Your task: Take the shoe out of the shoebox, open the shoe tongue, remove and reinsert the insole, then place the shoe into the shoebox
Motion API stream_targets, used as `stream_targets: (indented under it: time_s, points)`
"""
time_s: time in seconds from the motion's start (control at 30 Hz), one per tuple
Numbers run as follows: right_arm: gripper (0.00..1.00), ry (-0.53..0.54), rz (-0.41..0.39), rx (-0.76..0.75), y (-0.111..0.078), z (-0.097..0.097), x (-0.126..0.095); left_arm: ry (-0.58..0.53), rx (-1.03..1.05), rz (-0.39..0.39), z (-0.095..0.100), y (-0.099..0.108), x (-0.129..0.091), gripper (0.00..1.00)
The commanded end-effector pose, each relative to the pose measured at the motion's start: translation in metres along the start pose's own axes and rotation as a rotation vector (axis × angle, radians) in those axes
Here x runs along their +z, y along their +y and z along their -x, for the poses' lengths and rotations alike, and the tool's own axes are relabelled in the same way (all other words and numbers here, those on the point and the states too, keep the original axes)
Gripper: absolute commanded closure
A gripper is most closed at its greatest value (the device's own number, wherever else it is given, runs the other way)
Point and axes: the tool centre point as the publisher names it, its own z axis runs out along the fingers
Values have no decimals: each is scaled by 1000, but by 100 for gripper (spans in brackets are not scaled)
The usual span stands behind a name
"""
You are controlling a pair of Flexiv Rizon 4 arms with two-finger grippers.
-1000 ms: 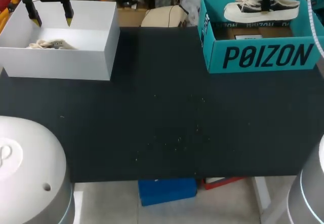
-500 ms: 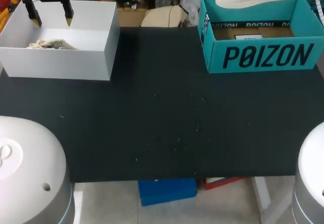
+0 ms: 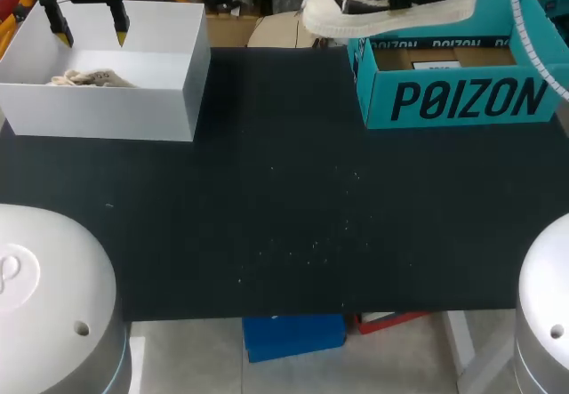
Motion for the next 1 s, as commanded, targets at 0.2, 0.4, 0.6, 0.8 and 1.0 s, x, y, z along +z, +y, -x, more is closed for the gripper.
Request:
stream_targets:
  time_s: [0.2, 0.4, 0.6, 0.8, 1.0]
  points:
    - [100, -211, -23, 15, 84, -92, 9, -3, -2, 2, -1, 0, 0, 0]
    - [100, -180, -20, 44, 116, -121, 38, -3, -2, 2, -1, 0, 0, 0]
    - [100, -128, -16, 65, 138, -143, 68, -3, -2, 2, -1, 0, 0, 0]
    - [100, -63, 7, 127, 149, -160, 98, -3, -2, 2, -1, 0, 0, 0]
    - [100, -43, 9, 142, 157, -177, 132, -3, -2, 2, -1, 0, 0, 0]
